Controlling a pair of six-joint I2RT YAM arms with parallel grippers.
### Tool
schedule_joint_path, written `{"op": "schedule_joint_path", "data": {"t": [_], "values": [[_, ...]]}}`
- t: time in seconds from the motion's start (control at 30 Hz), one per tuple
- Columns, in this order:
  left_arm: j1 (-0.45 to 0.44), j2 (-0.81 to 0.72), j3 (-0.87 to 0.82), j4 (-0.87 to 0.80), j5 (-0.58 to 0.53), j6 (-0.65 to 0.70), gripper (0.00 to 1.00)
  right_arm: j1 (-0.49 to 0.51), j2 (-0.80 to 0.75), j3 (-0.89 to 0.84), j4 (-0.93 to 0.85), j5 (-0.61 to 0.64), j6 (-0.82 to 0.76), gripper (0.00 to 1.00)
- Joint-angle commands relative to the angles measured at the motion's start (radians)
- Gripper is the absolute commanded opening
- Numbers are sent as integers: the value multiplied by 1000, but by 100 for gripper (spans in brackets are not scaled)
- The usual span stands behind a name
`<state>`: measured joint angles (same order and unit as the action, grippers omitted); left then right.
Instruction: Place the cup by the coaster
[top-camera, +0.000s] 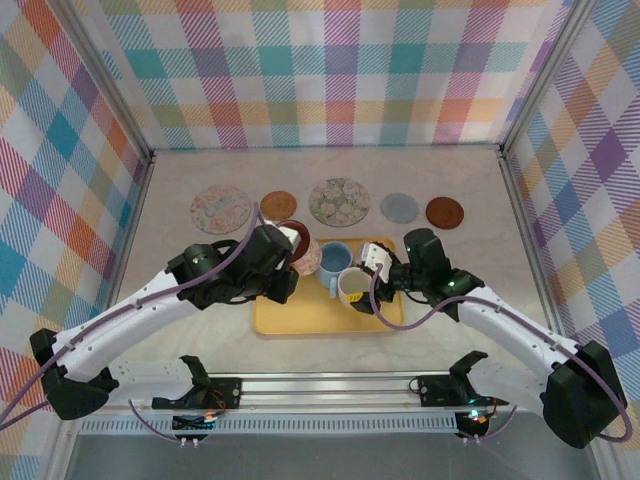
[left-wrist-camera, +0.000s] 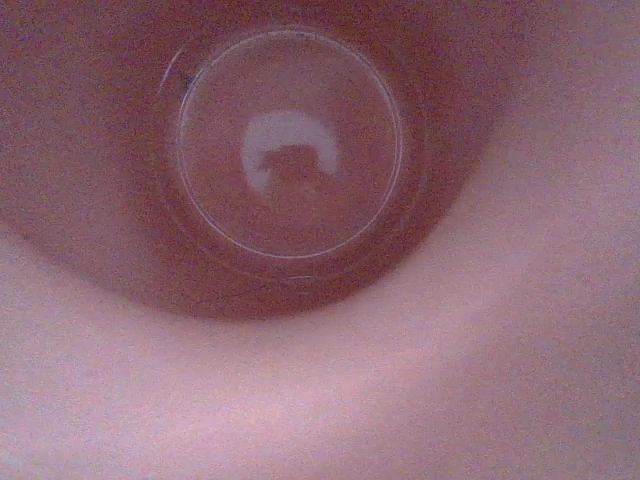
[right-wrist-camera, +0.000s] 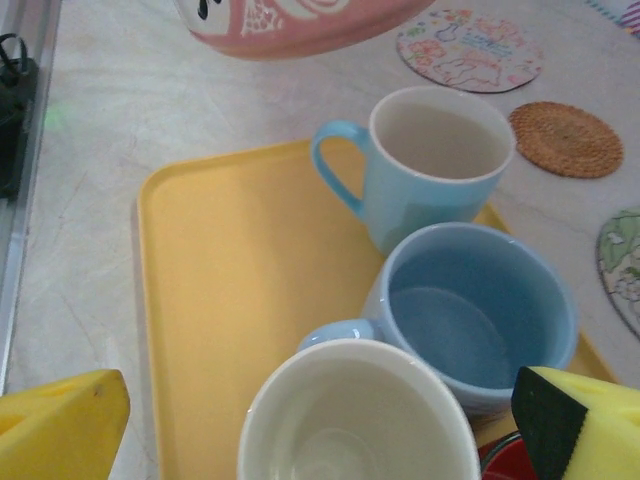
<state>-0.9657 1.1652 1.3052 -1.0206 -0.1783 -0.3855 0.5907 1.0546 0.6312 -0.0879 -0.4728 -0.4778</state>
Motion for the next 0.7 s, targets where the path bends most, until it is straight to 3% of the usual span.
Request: {"op": "schedule_joint_path", "data": {"t": [0.0,0.13,0.37,0.67], "values": [[41,1,68,50,-37,46,0,8,3,51,70,28,34,99],[107,20,90,88,-24,101,0,7,35,76,127,36,88,99],[225,26,104,166,29,183,0,8,115,142,326,20,317,99],[350,4,46,292,3,245,0,8,197,223,294,30,372,99]]}}
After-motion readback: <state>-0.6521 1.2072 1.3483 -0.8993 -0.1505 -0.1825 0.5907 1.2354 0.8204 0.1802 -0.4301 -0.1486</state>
